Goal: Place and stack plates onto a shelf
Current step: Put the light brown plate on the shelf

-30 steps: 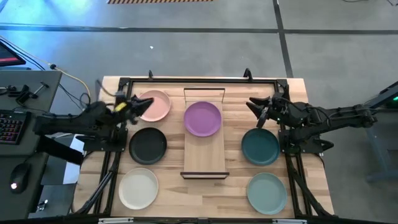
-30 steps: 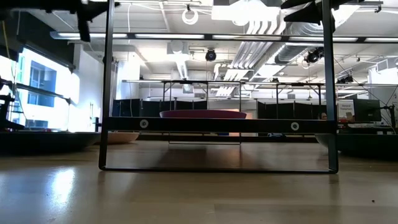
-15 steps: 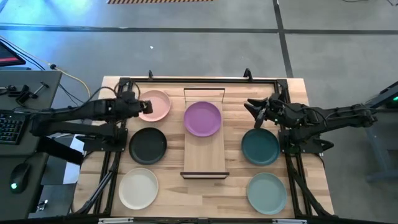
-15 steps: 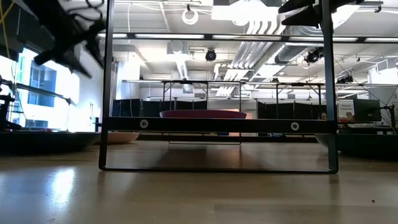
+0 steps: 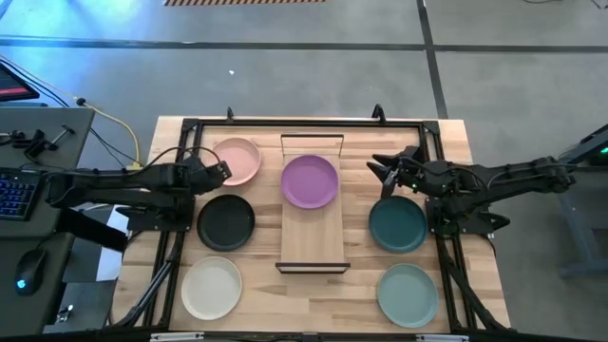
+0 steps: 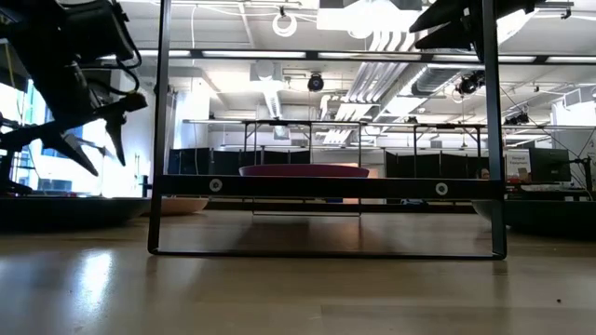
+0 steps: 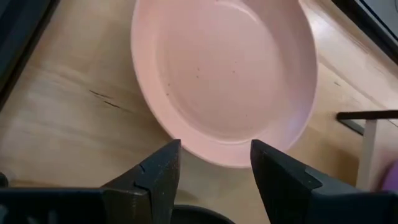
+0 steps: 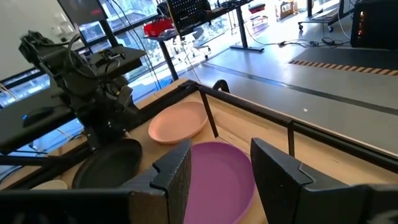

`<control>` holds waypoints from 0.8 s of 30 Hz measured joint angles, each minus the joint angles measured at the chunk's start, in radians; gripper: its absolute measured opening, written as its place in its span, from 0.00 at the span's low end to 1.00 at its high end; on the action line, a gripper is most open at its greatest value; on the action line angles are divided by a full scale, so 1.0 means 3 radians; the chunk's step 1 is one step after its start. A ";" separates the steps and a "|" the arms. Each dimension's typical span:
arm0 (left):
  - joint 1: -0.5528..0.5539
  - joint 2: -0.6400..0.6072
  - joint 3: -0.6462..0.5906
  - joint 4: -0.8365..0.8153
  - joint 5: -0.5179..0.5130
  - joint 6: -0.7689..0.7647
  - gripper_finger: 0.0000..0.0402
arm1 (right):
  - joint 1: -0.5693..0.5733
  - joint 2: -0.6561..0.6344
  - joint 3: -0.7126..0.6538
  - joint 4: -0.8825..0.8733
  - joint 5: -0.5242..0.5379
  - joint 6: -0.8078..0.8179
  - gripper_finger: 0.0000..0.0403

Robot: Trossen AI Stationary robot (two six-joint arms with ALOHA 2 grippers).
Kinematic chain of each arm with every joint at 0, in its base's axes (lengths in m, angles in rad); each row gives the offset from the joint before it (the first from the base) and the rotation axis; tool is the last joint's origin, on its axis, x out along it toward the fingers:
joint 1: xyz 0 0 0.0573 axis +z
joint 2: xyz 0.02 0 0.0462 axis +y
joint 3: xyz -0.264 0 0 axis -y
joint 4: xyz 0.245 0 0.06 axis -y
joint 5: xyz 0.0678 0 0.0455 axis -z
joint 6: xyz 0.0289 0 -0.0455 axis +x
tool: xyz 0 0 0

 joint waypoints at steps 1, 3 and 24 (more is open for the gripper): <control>0.0000 0.0033 -0.0013 0.0010 0.0001 -0.0016 0.46 | 0.0000 0.0013 0.0000 0.0000 0.0000 -0.0004 0.36; 0.0001 0.0135 -0.0056 0.0032 0.0003 -0.0086 0.46 | 0.0000 0.0035 0.0000 0.0000 0.0000 -0.0004 0.36; 0.0262 0.0918 -0.0142 0.0389 0.0029 -0.0811 0.46 | 0.0000 0.0056 0.0000 -0.0027 0.0001 -0.0218 0.36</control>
